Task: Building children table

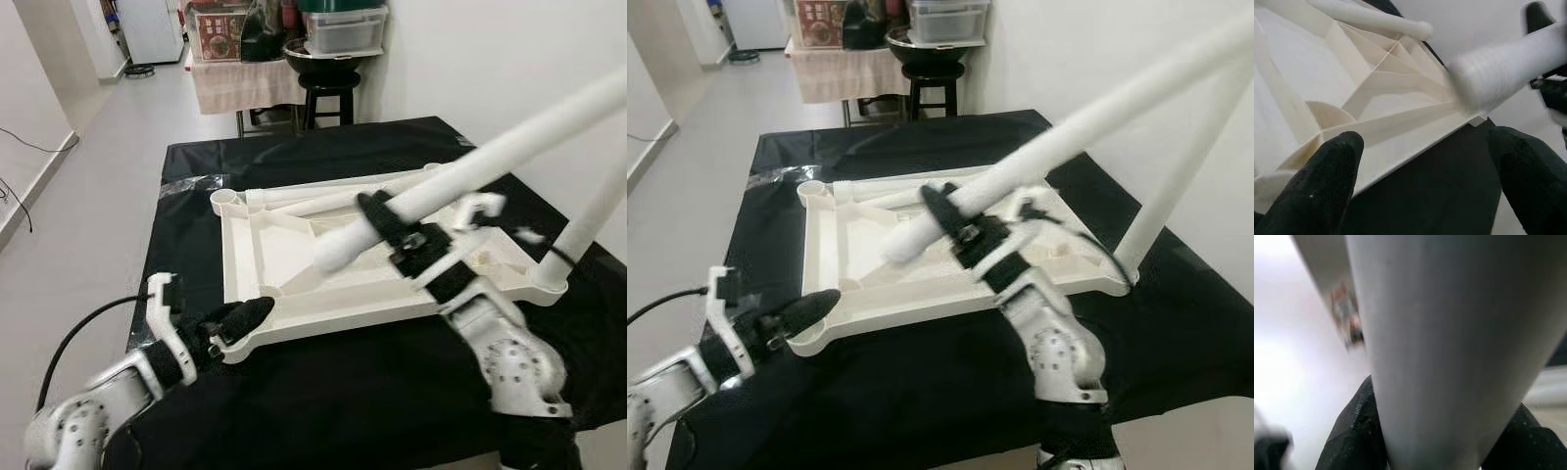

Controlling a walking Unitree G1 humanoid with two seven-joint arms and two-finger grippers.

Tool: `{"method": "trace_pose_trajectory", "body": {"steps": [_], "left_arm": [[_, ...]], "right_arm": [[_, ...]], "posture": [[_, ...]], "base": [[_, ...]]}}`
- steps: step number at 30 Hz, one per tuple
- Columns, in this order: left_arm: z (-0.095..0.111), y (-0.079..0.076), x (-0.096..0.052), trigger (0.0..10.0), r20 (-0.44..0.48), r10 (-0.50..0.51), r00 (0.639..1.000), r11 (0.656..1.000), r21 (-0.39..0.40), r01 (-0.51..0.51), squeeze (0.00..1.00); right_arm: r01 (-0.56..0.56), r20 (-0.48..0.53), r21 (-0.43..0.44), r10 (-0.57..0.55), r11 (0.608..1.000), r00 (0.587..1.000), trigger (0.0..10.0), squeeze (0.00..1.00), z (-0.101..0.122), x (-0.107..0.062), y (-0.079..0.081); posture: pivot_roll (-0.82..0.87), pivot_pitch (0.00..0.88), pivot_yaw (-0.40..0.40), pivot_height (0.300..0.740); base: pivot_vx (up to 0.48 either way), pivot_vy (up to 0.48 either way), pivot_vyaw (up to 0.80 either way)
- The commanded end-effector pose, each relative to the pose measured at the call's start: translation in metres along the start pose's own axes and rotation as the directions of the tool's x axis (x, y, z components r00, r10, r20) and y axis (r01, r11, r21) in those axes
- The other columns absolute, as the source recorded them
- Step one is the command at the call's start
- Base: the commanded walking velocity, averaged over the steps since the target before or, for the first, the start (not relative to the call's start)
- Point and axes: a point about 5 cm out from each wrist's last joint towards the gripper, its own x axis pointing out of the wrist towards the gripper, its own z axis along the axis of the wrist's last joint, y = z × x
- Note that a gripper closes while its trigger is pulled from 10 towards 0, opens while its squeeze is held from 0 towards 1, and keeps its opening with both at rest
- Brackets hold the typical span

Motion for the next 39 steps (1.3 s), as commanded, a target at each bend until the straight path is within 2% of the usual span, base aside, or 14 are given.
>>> {"method": "trace_pose_trajectory", "body": {"steps": [1, 2, 5, 11, 13, 17, 25, 36, 39], "left_arm": [[-0.010, -0.009, 0.009, 10.0, -0.041, 0.005, 0.999, 0.998, 0.069, -0.002, 0.00], [-0.014, -0.013, 0.014, 10.0, -0.061, 0.006, 0.998, 0.994, 0.111, 0.000, 0.00], [-0.016, -0.015, 0.017, 10.0, -0.073, 0.010, 0.997, 0.991, 0.135, 0.000, 0.00], [-0.026, -0.027, 0.027, 10.0, -0.083, 0.018, 0.996, 0.971, 0.239, 0.002, 0.00], [-0.026, -0.028, 0.028, 10.0, -0.082, 0.020, 0.996, 0.969, 0.248, 0.001, 0.00], [-0.027, -0.025, 0.028, 10.0, -0.072, 0.068, 0.995, 0.941, 0.337, -0.040, 0.00], [-0.027, -0.024, 0.027, 10.0, -0.059, 0.092, 0.994, 0.931, 0.360, -0.065, 0.00], [-0.030, -0.020, 0.026, 10.0, -0.047, 0.122, 0.991, 0.924, 0.371, -0.096, 0.00], [-0.031, -0.018, 0.027, 10.0, -0.043, 0.128, 0.991, 0.920, 0.379, -0.103, 0.00]], "right_arm": [[-0.059, -0.087, -0.060, 0.054, 0.996, 0.995, 10.0, 0.00, -0.018, 0.001, 0.008], [-0.075, -0.107, -0.067, 0.067, 0.995, 0.992, 10.0, 0.00, -0.022, 0.000, 0.010], [-0.079, -0.113, -0.069, 0.071, 0.994, 0.991, 10.0, 0.00, -0.024, -0.001, 0.011], [-0.103, -0.156, -0.082, 0.089, 0.991, 0.984, 10.0, 0.00, -0.035, -0.006, 0.011], [-0.108, -0.160, -0.083, 0.093, 0.991, 0.983, 10.0, 0.00, -0.037, -0.007, 0.011], [-0.126, -0.172, -0.080, 0.110, 0.989, 0.979, 10.0, 0.00, -0.044, -0.008, 0.014], [-0.119, -0.169, -0.089, 0.102, 0.989, 0.980, 10.0, 0.00, -0.046, -0.009, 0.014], [-0.018, -0.161, -0.125, -0.002, 0.992, 0.987, 10.0, 0.00, -0.047, -0.008, 0.002], [0.011, -0.141, -0.120, -0.028, 0.993, 0.990, 10.0, 0.00, -0.045, -0.008, -0.002]], "posture": [[-0.04, 0.051, -0.016, 0.740], [-0.04, 0.053, -0.013, 0.740], [-0.04, 0.053, -0.013, 0.740], [-0.03, 0.064, -0.008, 0.740], [-0.03, 0.064, -0.008, 0.740], [-0.02, 0.071, -0.007, 0.740], [-0.01, 0.076, -0.001, 0.740], [-0.01, 0.075, -0.001, 0.740], [-0.01, 0.071, 0.001, 0.740]], "base": [[0.000, 0.000, 0.80], [0.000, 0.000, 0.80], [0.000, 0.000, 0.80], [0.000, 0.000, 0.80], [0.000, 0.000, 0.80], [0.000, 0.000, 0.80], [0.000, 0.000, 0.80], [0.000, 0.000, 0.00], [0.000, 0.000, -0.80]]}}
